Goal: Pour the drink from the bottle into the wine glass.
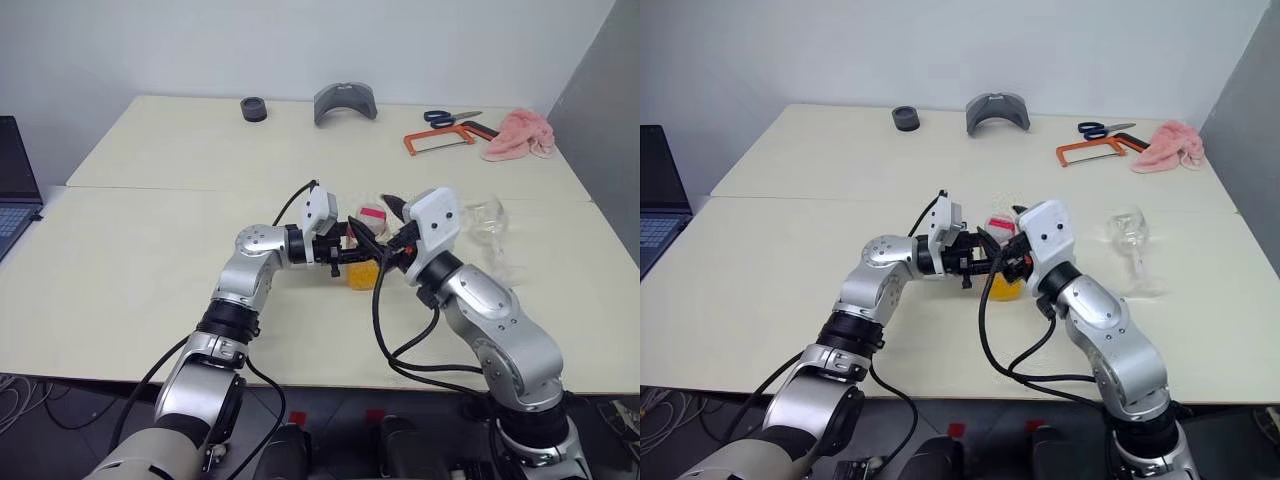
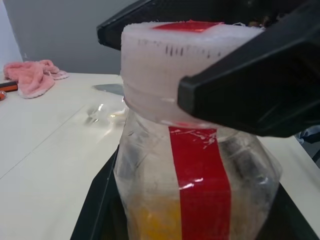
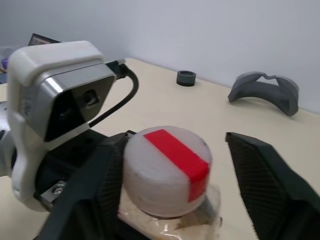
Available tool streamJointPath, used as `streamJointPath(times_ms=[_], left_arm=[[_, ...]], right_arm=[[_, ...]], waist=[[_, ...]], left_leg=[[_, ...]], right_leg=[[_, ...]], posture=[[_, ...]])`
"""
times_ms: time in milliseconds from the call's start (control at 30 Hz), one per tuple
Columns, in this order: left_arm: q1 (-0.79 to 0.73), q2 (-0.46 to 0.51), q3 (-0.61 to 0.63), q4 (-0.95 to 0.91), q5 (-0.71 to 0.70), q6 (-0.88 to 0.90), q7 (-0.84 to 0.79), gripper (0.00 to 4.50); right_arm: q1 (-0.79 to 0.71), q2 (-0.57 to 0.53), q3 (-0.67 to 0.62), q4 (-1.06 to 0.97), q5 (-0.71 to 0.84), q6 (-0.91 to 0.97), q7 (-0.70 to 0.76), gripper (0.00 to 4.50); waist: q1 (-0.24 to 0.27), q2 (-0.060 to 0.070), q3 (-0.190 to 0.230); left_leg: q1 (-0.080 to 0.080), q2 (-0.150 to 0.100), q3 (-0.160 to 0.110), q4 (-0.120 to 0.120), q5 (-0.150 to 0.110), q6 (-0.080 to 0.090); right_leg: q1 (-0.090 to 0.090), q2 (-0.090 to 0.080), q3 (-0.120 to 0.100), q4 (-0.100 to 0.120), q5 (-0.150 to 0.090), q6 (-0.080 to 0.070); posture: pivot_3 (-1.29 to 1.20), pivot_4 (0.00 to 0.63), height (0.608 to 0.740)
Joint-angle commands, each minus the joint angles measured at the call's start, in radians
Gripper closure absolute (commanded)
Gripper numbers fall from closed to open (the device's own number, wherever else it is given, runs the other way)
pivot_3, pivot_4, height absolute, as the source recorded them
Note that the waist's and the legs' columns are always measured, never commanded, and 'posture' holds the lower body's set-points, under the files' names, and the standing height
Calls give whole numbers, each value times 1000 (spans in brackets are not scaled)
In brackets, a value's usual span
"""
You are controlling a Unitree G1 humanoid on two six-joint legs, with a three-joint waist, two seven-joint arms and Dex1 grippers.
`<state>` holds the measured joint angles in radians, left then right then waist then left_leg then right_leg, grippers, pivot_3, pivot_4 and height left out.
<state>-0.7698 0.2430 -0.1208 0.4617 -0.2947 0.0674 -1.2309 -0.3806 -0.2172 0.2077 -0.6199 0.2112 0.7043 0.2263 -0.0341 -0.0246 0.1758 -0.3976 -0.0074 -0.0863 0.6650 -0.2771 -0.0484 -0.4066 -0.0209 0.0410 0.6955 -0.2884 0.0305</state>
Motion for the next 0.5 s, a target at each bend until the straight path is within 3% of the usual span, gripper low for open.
streamJointPath(times_ms=[33,133,233,400,500], left_arm=[[-13,8,11,-31,-10,-20,-5,2790],[-10,14,9,-35,-14,-13,-15,2791],[-10,26,-1,-42,-22,7,-48,2791],[-5,74,-37,-63,-18,22,-144,2792],[-13,90,-36,-68,-24,34,-167,2793]], right_arm=[[-11,-4,-14,-16,-3,-39,16,2547],[-13,-13,-10,-3,11,-78,56,2582],[-36,-52,-3,40,71,-161,202,2582],[-206,-232,-19,249,173,-324,637,2582],[-328,-334,-5,360,268,-234,874,2582]], waist=[[0,0,0],[0,0,0],[0,0,0],[-7,1,1],[-9,1,1]], left_leg=[[0,0,0,0,0,0],[0,0,0,0,0,0],[0,0,0,0,0,0],[1,0,3,0,0,0],[1,0,4,0,0,1]], right_leg=[[0,0,0,0,0,0],[0,0,0,0,0,0],[0,0,0,0,0,0],[1,1,-1,-1,0,0],[1,1,-1,-1,0,0]], posture=[[0,150,740],[0,150,740],[0,150,740],[0,150,740],[0,150,740]])
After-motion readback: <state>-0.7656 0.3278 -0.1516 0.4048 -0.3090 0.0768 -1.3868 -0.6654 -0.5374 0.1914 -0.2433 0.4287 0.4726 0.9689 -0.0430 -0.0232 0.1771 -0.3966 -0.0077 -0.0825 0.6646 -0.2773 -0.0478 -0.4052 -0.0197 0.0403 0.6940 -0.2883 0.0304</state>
